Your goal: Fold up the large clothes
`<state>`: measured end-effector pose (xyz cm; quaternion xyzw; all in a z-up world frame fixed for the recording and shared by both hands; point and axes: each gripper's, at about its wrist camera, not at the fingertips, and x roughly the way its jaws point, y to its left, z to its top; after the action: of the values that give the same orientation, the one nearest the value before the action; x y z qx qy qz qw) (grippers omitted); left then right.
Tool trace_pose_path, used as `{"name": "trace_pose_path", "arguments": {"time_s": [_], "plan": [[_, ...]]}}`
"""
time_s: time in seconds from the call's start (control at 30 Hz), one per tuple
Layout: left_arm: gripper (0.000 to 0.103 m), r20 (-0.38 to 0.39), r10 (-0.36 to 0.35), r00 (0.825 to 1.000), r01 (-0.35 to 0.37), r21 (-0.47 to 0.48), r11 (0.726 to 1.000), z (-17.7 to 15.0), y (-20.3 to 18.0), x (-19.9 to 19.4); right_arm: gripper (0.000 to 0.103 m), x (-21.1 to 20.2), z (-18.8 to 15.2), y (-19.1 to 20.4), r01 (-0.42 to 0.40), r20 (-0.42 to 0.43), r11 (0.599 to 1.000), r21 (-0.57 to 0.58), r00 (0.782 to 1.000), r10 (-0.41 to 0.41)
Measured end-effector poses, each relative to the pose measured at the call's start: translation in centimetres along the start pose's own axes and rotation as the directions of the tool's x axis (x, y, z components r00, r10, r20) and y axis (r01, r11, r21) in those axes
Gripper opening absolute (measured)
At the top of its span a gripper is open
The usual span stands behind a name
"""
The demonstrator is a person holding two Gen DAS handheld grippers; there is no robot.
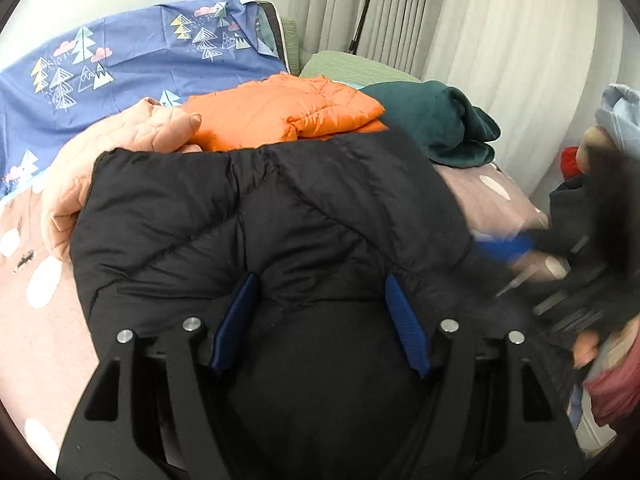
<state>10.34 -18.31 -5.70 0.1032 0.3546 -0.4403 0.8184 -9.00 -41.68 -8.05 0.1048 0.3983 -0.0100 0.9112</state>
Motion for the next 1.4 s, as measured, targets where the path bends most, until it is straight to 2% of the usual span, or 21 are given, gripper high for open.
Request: {"name": "trace_pose_path", "arguments": {"time_s": [0.07,0.1,0.13,0.23,0.3,0.37,0.43,0.47,0.53,0.63,0.77,0.87,0.9,0.93,0.97,1.0,1.03,1.1,1.27,1.4], "plan": [[0.053,0.0,0.005,1.0,-0.005,-0.014,1.0,0.9,0.1,-0.5,0.038,0.7,-0.9,-1.2,-0.029,-0.007,0.995,0.096,1.0,0.03],[0.032,-0.001,-0.004,1.0,0.004,-0.028,1.0,1.5,0.2,-0.7,0.038,0.6,-0.9,-1.1,-0.023,-0.007,0.996,0.089,1.0,0.024],[0.018,0.001,-0.024,1.0,0.024,-0.042,0.999,2.3,0.4,-0.9,0.038,0.5,-0.8,-0.8,-0.014,-0.006,0.997,0.07,1.0,0.014],[0.017,0.036,-0.056,0.998,0.057,-0.034,0.998,5.2,0.6,-1.1,0.038,0.7,-0.7,-0.3,0.001,-0.01,0.998,0.059,1.0,-0.001],[0.017,0.009,-0.112,0.994,0.113,-0.023,0.993,7.1,0.1,0.5,0.038,0.7,-0.8,-0.1,-0.004,-0.005,0.998,0.067,1.0,0.004],[0.022,-0.038,-0.115,0.993,0.115,0.008,0.993,8.0,-0.5,3.2,0.039,1.0,-1.1,-0.2,-0.012,0.005,0.997,0.081,1.0,0.011],[0.025,-0.125,-0.078,0.989,0.086,0.061,0.994,7.4,-0.9,7.3,0.039,1.1,-1.2,-0.3,-0.004,0.015,0.996,0.088,1.0,0.003],[0.025,-0.174,-0.061,0.983,0.07,0.046,0.996,6.5,-0.4,9.6,0.039,0.7,-1.4,-0.7,0.006,0.025,0.995,0.097,1.0,-0.008],[0.025,-0.184,-0.105,0.977,0.103,-0.019,0.994,5.6,0.8,11.4,0.039,0.8,-1.5,-1.1,0.015,0.019,0.994,0.11,1.0,-0.017],[0.024,-0.178,-0.105,0.978,0.104,-0.016,0.994,4.9,0.9,11.6,0.039,0.9,-1.5,-1.2,0.014,0.01,0.995,0.094,1.0,-0.015],[0.024,-0.178,-0.067,0.982,0.073,0.023,0.997,4.5,0.2,11.7,0.039,-1.5,-1.0,-0.2,0.078,0.023,0.995,0.06,0.997,-0.079],[0.024,-0.178,-0.047,0.983,0.056,0.043,0.998,4.7,-0.4,11.8,0.039,-5.1,-1.6,1.2,0.016,0.117,1.0,0.012,0.993,-0.017],[0.024,-0.179,-0.05,0.983,0.058,0.041,0.997,4.8,-0.4,11.8,0.038,-5.6,-1.9,1.6,-0.009,0.125,1.0,-0.012,0.992,0.01],[0.024,-0.179,-0.054,0.982,0.062,0.037,0.997,4.8,-0.2,11.7,0.038,-5.5,-2.2,1.9,-0.021,0.11,0.999,-0.027,0.994,0.024],[0.024,-0.178,-0.06,0.982,0.067,0.032,0.997,4.8,-0.2,11.7,0.038,-4.3,-2.9,1.9,0.003,0.057,1.0,-0.03,0.998,-0.001],[0.024,-0.178,-0.066,0.982,0.072,0.028,0.997,4.7,0.1,11.6,0.039,-3.0,-3.4,1.4,0.023,0.009,1.0,-0.011,1.0,-0.023],[0.024,-0.18,-0.08,0.98,0.085,0.019,0.996,4.8,0.2,11.6,0.041,-1.2,-4.3,0.3,0.001,-0.031,0.999,0.054,1.0,0.001],[0.024,-0.18,-0.095,0.979,0.098,0.009,0.995,4.7,0.4,11.6,0.042,-0.1,-4.7,-0.9,-0.046,-0.037,0.991,0.124,0.998,0.051],[0.024,-0.177,-0.085,0.981,0.089,0.018,0.996,4.6,0.1,11.7,0.042,-0.1,-4.4,0.4,0.023,-0.039,0.997,0.075,0.999,-0.02],[0.024,-0.169,-0.06,0.984,0.066,0.031,0.997,4.8,-0.2,11.0,0.043,0.1,-4.2,0.3,0.016,-0.044,0.996,0.092,0.999,-0.012]]}}
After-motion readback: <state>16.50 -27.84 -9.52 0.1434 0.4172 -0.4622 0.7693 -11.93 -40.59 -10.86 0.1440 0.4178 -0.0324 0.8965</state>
